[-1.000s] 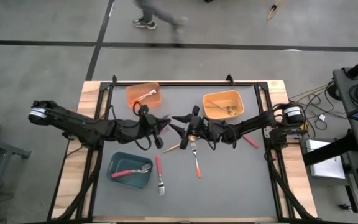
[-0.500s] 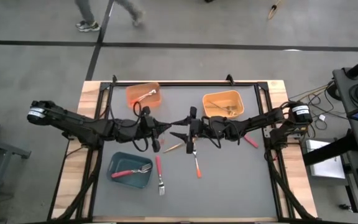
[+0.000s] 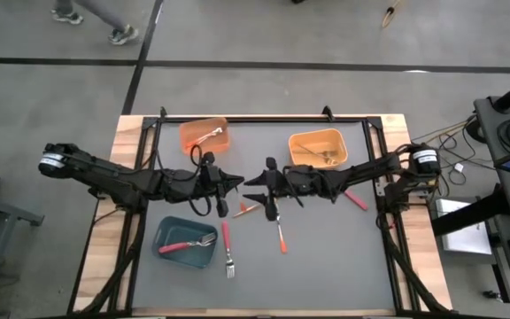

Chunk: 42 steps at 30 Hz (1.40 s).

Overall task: Sort silverware by color (type)
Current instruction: Put the orange fork into the orange bin

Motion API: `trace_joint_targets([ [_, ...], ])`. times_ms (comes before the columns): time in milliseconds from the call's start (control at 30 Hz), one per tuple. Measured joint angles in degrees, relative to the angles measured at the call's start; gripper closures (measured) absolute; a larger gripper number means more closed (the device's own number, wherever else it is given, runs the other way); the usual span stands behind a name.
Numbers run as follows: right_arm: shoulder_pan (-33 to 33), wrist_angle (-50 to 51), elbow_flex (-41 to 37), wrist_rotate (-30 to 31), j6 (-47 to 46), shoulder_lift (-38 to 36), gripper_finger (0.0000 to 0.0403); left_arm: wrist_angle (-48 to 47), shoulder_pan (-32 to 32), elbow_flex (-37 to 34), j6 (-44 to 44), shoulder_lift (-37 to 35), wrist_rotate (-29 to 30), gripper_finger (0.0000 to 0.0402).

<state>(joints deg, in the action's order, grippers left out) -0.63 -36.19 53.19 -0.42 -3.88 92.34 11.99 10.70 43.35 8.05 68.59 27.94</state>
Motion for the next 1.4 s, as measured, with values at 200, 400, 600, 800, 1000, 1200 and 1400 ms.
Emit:
trace_joint_targets([
  [200, 1.43, -3.96, 0.00, -4.80, -2.06, 1.66, 0.0215, -0.04, 0.00, 0.00, 0.00, 0.05, -0.02, 0.0401],
  [400, 1.55, -5.12, 3.87, -8.19, -2.10, 5.26, 0.0220, 0.04, -0.04, 0.00, -0.26, 0.07, -0.02, 0.0401],
  [600, 1.52, -3.94, 7.79, -8.62, -0.15, 10.02, 0.0259, 0.20, -0.04, 0.00, -0.44, 0.07, -0.02, 0.0401],
  [800, 1.52, -4.37, 8.35, -8.62, 2.27, 10.16, 0.0379, -0.64, -0.04, 0.00, -1.00, 0.10, -0.02, 0.0401],
  [1000, 1.27, -4.43, 8.26, -8.16, 1.99, 10.16, 0.0394, -0.42, -0.02, 0.00, -2.87, 0.10, 0.14, 0.0401],
  [1200, 0.62, -4.62, 8.24, -2.89, 3.38, 9.94, 0.0395, -0.31, -0.04, 0.00, -3.56, -0.08, 1.44, 0.0401],
  [1400, 0.62, -5.59, 7.47, 1.29, 1.94, 9.20, 0.0395, -0.31, -0.09, 0.00, -6.06, -1.41, 1.75, 0.0390],
])
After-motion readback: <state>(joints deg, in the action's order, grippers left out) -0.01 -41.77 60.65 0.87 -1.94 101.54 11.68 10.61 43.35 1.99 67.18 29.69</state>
